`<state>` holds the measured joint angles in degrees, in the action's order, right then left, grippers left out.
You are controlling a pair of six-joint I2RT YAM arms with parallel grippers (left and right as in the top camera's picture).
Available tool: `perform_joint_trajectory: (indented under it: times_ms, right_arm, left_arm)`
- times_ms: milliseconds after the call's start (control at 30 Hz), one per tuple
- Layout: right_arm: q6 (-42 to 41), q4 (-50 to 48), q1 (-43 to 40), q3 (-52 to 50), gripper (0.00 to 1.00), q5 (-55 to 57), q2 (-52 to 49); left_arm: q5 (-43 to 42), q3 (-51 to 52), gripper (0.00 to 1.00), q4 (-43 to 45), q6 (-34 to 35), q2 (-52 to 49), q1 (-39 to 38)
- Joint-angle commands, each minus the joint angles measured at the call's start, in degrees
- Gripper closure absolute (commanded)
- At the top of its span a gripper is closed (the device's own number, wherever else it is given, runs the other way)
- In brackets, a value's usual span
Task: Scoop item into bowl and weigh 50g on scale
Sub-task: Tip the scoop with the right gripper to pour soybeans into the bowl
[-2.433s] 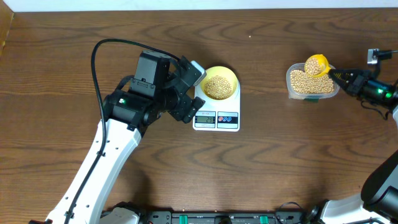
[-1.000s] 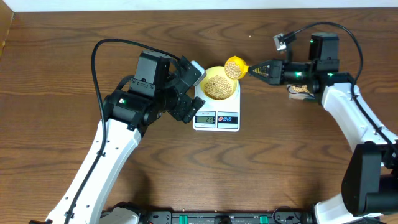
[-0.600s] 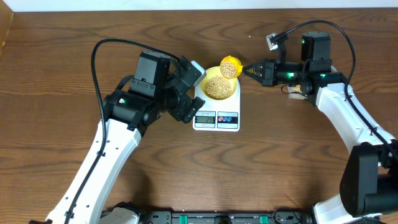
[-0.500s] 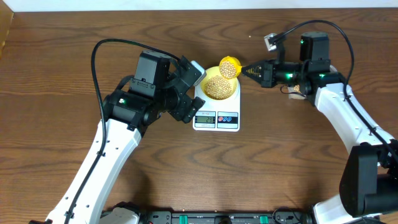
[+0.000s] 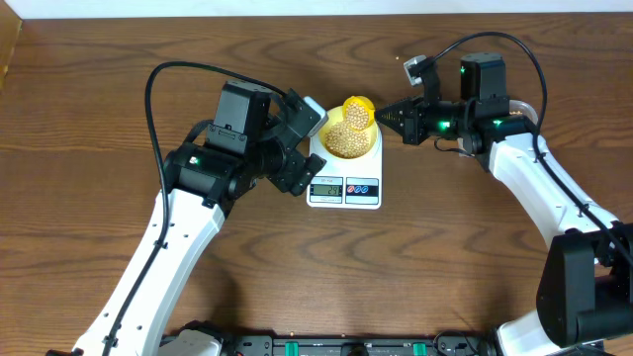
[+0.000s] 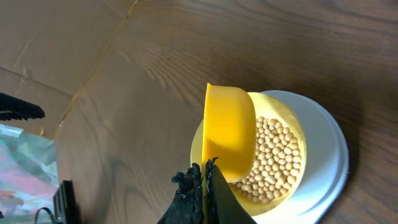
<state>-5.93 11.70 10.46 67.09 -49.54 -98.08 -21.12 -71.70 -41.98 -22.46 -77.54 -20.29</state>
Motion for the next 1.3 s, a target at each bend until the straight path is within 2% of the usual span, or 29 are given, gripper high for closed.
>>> perform_joint_trajectory:
  times_ms: [0,600,1267]
  right_arm:
    - [3.26,-0.13,0.37,-0.20,0.99,-0.07,-0.52]
    - [12.48,-0.42,0.52,-0.20,0.99,-0.07,-0.52]
    - [17.27,-0.79,0.52,-0.20,0.99,-0.04,-0.52]
  left_arm:
    - [-0.72,0.39,0.18,0.02,0.48,0.07,0.31]
    - [-0.72,0.39,0.18,0.02,0.48,0.07,0.31]
    - [-0.72,0.39,0.18,0.02,0.48,0.07,0.31]
